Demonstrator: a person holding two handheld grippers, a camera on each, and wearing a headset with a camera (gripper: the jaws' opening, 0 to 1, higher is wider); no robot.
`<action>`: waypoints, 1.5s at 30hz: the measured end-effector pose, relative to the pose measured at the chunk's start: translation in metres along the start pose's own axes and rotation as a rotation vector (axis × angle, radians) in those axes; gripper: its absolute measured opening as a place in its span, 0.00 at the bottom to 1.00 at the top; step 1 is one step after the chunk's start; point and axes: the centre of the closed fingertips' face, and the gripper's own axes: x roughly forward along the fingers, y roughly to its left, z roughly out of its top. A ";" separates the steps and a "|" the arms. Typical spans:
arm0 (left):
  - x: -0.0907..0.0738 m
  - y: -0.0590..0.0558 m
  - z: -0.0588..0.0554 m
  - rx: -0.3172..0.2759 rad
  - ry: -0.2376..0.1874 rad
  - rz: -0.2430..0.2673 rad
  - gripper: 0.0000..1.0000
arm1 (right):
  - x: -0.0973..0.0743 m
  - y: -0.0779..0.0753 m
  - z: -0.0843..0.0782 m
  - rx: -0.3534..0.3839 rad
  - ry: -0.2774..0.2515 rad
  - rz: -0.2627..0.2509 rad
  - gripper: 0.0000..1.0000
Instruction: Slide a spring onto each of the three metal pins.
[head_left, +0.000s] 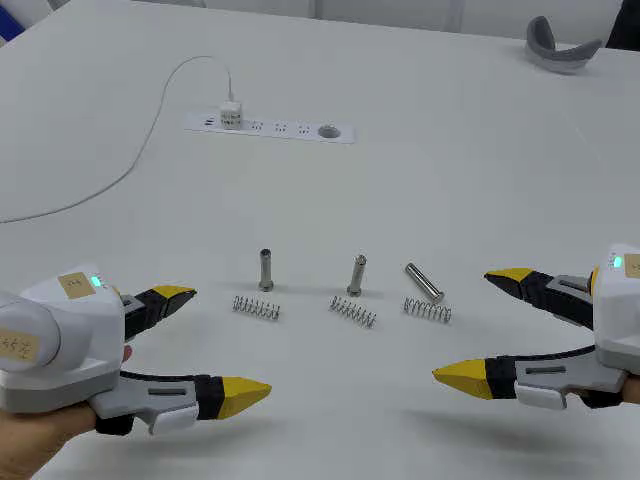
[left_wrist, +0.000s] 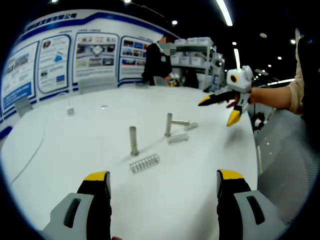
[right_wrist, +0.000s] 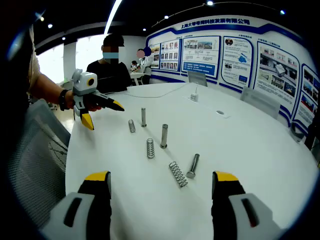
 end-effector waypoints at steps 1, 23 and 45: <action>0.000 0.000 0.000 0.000 0.000 0.002 0.89 | 0.000 0.000 -0.001 0.001 0.002 -0.001 0.84; 0.001 -0.001 0.000 0.001 0.010 -0.003 0.89 | -0.002 -0.003 -0.002 0.021 0.002 -0.009 0.83; 0.006 -0.001 0.000 -0.002 0.015 -0.010 0.88 | -0.003 -0.019 0.005 0.045 0.007 -0.066 0.76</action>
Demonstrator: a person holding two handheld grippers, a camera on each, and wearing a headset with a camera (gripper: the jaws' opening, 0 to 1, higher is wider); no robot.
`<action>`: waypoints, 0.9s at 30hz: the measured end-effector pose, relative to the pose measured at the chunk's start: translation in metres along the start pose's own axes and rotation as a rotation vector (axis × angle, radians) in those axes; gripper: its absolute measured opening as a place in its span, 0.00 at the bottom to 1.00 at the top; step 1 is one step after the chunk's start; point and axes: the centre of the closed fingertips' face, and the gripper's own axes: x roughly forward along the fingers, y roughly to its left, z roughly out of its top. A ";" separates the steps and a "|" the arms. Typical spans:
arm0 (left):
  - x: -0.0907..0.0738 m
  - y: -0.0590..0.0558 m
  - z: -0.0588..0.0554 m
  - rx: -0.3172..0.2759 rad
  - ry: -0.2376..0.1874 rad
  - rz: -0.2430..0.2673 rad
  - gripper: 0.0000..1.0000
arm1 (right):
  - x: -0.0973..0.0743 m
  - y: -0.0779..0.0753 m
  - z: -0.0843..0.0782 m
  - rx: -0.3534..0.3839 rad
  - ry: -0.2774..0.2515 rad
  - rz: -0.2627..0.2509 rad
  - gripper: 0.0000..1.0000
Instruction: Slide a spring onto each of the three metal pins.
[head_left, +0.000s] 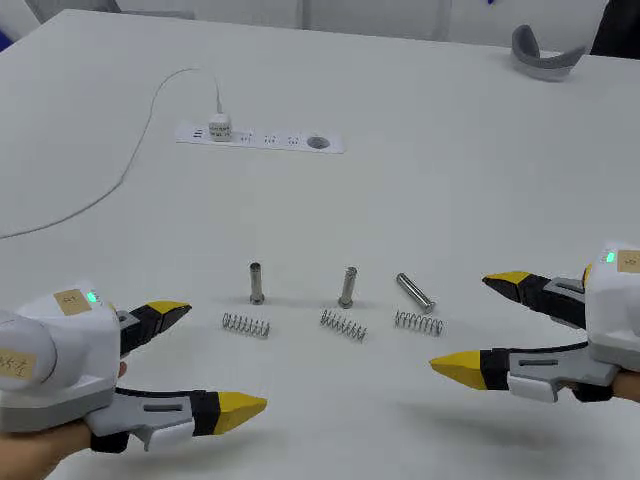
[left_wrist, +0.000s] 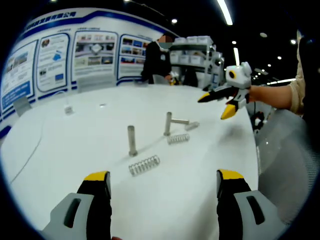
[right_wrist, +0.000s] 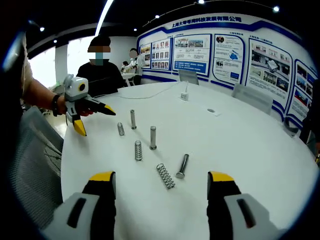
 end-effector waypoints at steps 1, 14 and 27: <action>0.000 0.000 0.000 -0.001 0.000 0.000 0.88 | 0.000 -0.001 0.001 0.002 0.000 -0.002 0.75; 0.001 0.001 0.001 -0.005 -0.003 0.002 0.88 | 0.014 -0.023 0.012 0.007 0.051 -0.053 0.54; 0.001 0.000 0.000 -0.004 0.000 0.007 0.88 | 0.043 -0.040 0.023 -0.022 0.125 -0.091 0.35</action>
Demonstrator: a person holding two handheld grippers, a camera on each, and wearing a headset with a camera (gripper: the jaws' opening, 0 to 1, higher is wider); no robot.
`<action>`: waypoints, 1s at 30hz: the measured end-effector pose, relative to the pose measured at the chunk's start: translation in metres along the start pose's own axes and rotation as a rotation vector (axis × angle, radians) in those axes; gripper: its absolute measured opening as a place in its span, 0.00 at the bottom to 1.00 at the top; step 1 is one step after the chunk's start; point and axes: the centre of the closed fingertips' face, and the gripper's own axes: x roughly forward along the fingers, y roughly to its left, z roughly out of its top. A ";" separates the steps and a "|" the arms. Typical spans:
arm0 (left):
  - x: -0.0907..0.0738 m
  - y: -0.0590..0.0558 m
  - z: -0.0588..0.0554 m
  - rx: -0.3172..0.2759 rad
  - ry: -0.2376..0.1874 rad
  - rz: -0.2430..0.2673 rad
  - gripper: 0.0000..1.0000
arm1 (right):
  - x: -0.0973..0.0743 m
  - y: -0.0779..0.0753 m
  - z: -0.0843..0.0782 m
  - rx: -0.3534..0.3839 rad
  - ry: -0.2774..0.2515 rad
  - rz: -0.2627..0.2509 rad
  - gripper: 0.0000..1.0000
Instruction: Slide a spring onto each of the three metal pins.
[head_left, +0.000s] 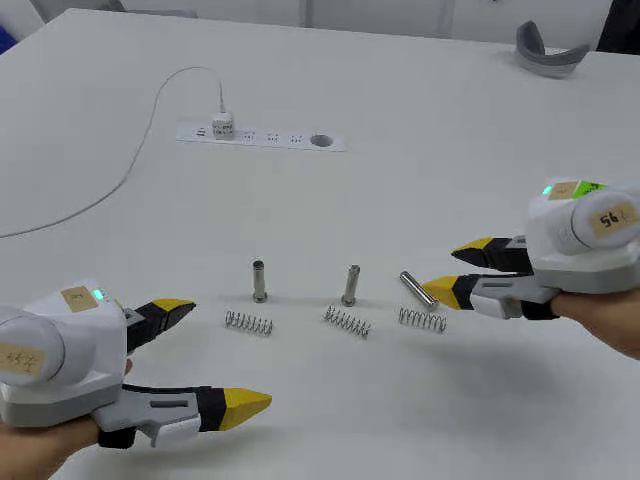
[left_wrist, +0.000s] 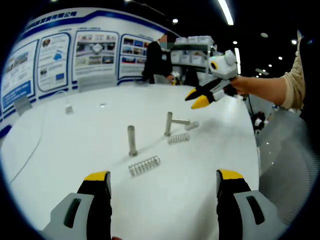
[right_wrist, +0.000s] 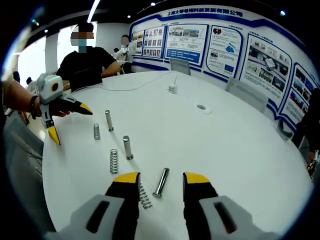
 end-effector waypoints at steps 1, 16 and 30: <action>0.000 0.000 0.000 0.000 0.000 0.001 0.88 | 0.002 0.000 0.001 0.003 0.004 0.001 0.35; 0.001 -0.001 -0.001 -0.003 0.004 0.000 0.88 | 0.037 -0.006 -0.013 0.051 0.097 -0.015 0.28; 0.001 -0.003 -0.001 -0.004 0.003 0.001 0.88 | 0.051 -0.005 -0.023 0.087 0.153 -0.035 0.19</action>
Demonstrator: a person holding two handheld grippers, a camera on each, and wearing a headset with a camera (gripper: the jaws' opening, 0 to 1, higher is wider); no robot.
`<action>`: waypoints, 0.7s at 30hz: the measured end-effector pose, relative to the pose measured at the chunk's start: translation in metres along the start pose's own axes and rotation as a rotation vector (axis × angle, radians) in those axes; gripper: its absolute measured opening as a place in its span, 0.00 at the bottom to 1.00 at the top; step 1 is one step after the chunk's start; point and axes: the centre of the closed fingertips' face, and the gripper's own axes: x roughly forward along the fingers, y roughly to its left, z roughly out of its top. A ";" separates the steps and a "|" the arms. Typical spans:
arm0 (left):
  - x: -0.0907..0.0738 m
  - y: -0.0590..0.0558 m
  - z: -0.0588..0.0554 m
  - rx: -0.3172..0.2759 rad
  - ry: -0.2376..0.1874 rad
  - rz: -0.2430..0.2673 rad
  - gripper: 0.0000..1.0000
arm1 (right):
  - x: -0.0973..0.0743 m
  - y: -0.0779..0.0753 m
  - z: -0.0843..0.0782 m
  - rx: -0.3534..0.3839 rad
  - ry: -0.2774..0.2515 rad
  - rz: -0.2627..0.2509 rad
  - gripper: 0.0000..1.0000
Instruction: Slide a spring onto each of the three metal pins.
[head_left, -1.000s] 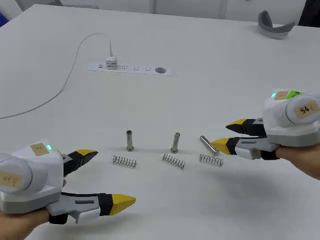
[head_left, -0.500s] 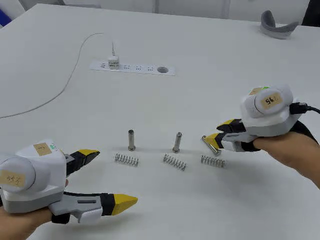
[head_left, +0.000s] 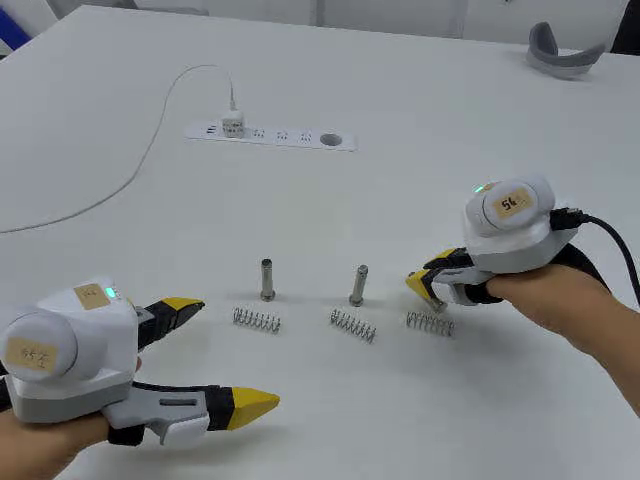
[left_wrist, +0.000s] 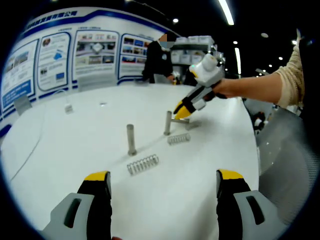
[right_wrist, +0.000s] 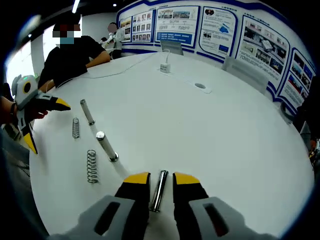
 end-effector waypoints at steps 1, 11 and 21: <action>0.000 0.000 0.000 0.000 0.000 0.000 0.88 | 0.001 0.000 0.000 0.002 0.004 0.001 0.18; 0.000 -0.001 0.000 0.000 -0.001 0.000 0.88 | 0.008 0.000 -0.002 0.030 0.027 0.009 0.15; -0.002 0.001 -0.002 -0.002 0.003 0.005 0.88 | 0.012 -0.001 -0.005 0.064 0.039 0.013 0.13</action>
